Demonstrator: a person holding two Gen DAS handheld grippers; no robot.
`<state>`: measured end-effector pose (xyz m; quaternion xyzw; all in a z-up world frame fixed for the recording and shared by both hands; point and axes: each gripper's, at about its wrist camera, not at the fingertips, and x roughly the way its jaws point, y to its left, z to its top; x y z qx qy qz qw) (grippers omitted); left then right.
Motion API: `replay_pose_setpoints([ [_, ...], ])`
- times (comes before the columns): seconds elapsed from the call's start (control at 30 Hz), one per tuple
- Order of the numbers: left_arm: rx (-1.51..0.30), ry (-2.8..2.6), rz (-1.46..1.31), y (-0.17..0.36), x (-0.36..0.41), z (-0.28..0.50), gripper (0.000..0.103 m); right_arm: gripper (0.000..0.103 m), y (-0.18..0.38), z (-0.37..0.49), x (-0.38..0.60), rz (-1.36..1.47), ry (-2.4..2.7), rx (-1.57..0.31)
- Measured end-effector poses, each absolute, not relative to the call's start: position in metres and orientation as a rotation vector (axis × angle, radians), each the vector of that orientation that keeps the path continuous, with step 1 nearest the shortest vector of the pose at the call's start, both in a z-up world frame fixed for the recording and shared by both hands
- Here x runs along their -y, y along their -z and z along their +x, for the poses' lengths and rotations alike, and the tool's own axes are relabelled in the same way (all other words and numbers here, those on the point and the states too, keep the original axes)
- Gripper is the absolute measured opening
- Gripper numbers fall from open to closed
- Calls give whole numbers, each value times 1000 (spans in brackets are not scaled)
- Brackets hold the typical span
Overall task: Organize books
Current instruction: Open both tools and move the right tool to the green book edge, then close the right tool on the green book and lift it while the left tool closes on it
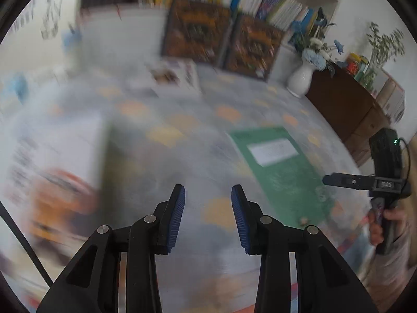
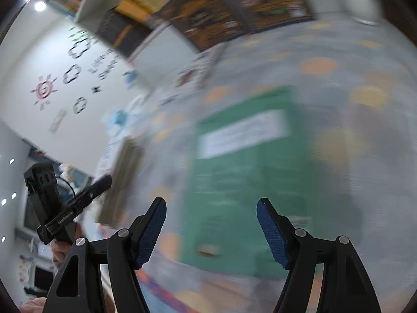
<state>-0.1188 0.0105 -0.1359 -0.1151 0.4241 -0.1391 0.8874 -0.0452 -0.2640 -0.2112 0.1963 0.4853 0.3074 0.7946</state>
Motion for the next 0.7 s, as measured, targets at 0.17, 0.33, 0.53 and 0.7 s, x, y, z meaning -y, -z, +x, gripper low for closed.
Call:
replay_pose_setpoints([
  [0.17, -1005, 353, -209, 176, 52, -103, 34, 75, 239, -32, 309, 457, -664, -1090],
  [0.33, -1003, 356, -195, 186, 73, -94, 34, 83, 253, -13, 330, 662, -846, -1075],
  [0.53, -1010, 356, -255, 187, 69, -87, 33, 73, 249, 5, 308, 552, -945, -1067],
  [0.7, -989, 348, -206, 188, 75, -88, 33, 39, 264, 14, 313, 632, -983, -1069],
])
